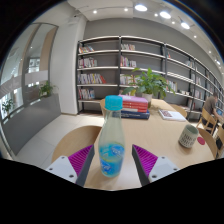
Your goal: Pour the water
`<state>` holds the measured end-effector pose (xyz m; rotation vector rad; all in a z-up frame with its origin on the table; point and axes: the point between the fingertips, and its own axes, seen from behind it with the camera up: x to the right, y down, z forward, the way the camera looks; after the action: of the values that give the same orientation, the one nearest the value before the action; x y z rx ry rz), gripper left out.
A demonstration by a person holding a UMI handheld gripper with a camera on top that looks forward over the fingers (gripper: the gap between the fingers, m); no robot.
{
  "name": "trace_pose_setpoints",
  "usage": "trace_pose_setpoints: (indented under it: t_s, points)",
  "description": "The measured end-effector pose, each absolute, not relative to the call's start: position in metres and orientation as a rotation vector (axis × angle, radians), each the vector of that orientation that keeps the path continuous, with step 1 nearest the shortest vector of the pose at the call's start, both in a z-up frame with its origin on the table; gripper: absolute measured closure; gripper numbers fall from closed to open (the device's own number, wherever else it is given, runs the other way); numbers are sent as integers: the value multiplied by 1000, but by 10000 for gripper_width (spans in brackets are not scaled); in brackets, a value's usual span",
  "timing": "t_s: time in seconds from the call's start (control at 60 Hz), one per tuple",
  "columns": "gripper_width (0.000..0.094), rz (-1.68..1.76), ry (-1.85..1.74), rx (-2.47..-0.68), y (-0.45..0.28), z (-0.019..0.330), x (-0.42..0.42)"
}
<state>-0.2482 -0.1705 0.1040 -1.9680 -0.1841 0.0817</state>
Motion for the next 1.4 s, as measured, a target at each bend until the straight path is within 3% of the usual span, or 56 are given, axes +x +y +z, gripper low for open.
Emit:
trace_pose_setpoints:
  t_s: [0.2,0.35,0.483,0.517,0.533,0.583,0.733,0.867,1.1,1.4]
  points:
    - [187,115,-210,-1892,-127,89,-264]
    - [370,121,-201,-1789,-115,96,-264]
    - [487,174,-184,-1766,-109,97,-262]
    - [479,191,-180,-1766,-108,98,-262]
    - [538,202,-177,-1766,-108,99,-262]
    - [563,241,-176,-1763,-109,101,-265]
    - [564,370,-189,-1771,-102,104,-259]
    - [563,498,-98,-1789,-87,131,-231]
    - [564,812,319,-1833,-54,182,-134]
    - [559,1289,967,-1664,-15,191,-39]
